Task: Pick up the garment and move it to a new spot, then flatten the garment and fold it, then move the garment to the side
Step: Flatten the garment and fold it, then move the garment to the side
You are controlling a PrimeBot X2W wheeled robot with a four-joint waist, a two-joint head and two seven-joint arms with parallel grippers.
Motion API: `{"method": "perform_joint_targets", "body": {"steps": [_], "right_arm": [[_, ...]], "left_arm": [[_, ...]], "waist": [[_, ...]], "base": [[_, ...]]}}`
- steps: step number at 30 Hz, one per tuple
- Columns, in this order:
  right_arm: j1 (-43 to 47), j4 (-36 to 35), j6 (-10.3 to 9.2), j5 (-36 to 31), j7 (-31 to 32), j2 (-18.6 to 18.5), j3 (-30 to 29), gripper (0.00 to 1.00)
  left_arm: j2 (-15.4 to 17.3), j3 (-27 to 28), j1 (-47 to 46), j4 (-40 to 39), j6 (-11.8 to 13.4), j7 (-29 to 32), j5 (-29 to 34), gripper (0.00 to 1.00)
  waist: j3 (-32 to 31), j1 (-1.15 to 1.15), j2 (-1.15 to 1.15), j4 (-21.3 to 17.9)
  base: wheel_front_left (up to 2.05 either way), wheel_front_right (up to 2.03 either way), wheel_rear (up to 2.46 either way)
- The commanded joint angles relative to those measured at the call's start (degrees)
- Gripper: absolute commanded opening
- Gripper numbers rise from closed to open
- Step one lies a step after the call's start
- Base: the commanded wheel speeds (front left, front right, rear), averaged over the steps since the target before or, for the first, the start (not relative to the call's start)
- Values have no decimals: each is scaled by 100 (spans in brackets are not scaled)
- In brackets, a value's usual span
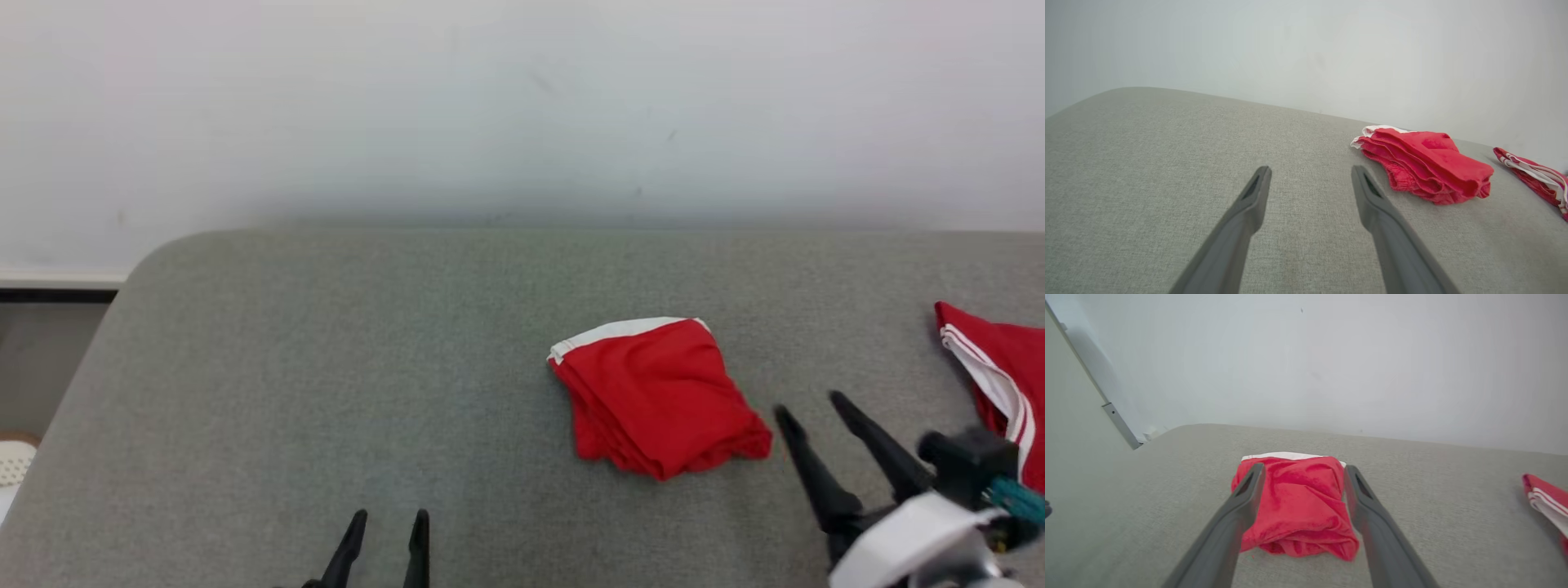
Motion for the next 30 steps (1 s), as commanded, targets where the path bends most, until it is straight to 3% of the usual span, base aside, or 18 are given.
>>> {"method": "perform_joint_targets", "body": {"steps": [1, 13, 20, 30], "right_arm": [[147, 50, -13, -95, -110, -73, -68, 100], [981, 1090, -13, -655, -1900, -496, -899, 100], [1016, 1601, -13, -536, -2069, -429, -1030, 100], [798, 1690, -13, -396, -2102, -502, -876, 100]], "left_arm": [[20, 25, 116, -9, -9, -10, 66, 100], [20, 396, 491, -229, -71, -10, 318, 100], [20, 464, 594, -293, -82, -10, 333, 100], [20, 424, 526, -285, -104, -10, 330, 100]], "waist": [[-79, 0, -1, -66], [-337, 0, -1, -264], [-381, 0, -1, -286], [-328, 0, -1, -184]], "base": [[0, 0, 0], [0, 0, 0], [0, 0, 0], [0, 0, 0]]}}
